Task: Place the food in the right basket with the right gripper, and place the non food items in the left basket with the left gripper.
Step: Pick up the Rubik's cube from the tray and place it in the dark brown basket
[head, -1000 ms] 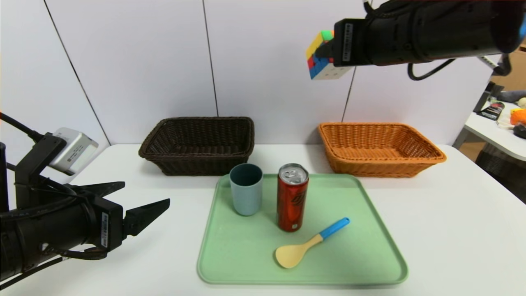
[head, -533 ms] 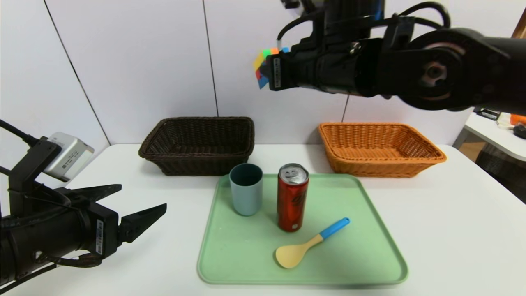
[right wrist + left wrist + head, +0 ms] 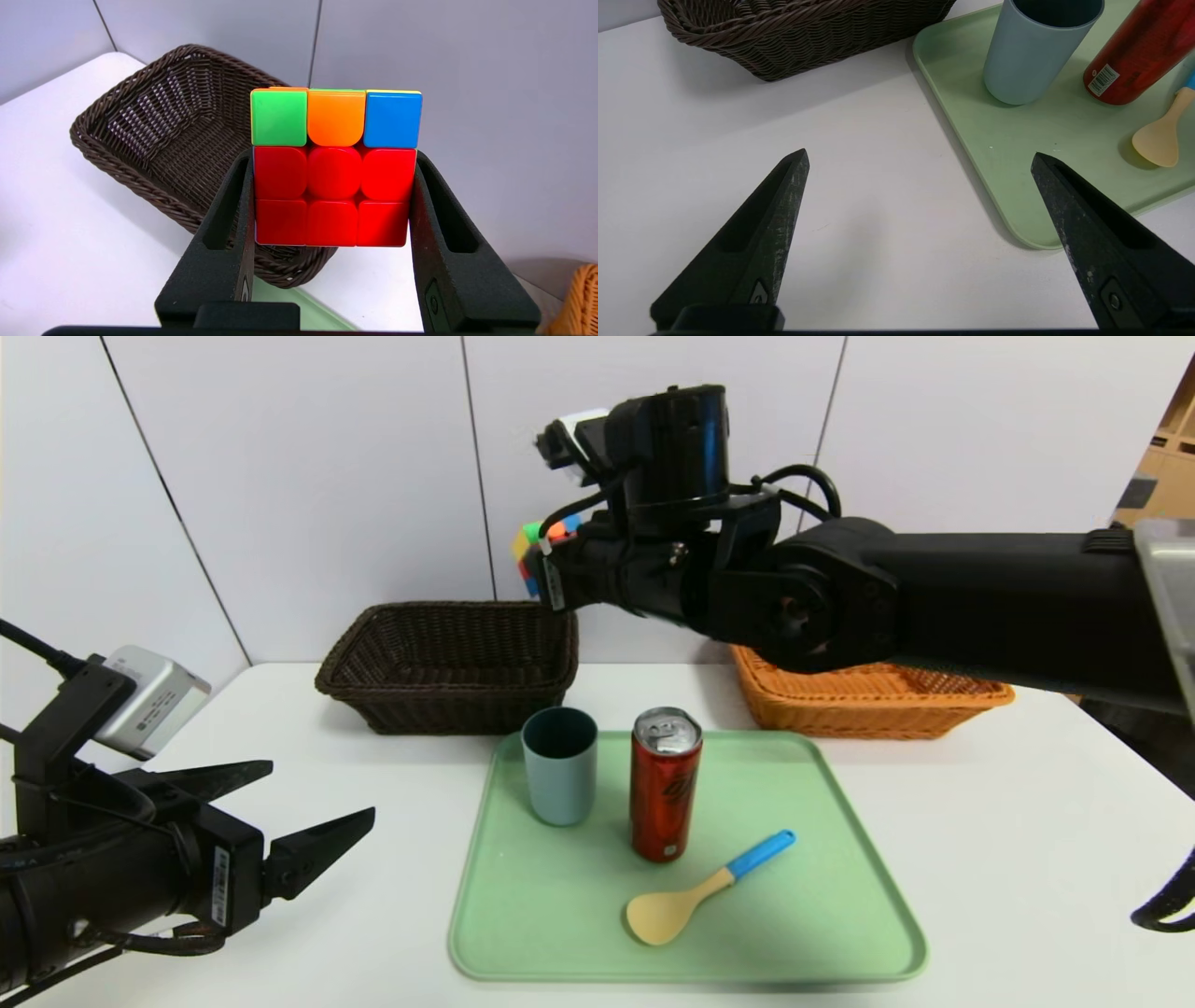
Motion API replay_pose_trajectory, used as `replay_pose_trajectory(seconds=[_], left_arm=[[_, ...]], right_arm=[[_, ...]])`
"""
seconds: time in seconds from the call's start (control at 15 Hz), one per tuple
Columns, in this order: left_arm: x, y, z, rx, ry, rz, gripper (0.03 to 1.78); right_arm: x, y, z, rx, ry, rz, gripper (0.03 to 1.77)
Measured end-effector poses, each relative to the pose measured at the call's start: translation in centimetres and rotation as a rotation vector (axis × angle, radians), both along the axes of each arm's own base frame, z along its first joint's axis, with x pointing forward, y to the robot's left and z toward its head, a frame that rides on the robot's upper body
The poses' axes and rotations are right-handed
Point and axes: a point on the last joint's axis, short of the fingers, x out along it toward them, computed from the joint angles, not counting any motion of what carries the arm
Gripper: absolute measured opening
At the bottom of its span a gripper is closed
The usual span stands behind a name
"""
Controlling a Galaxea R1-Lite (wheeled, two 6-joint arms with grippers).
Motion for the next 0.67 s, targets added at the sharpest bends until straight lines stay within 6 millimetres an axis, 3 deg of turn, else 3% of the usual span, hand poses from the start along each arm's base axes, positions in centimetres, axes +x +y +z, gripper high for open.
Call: replay_pose_trajectory(seconds=[0.67], left_arm=[[-0.1, -0.2, -0.1, 0.012, -0.001, -0.021, 1.69]], right_arm=[[1.5, 2.6, -4.7, -0.045, 0.041, 0.016, 0.89]])
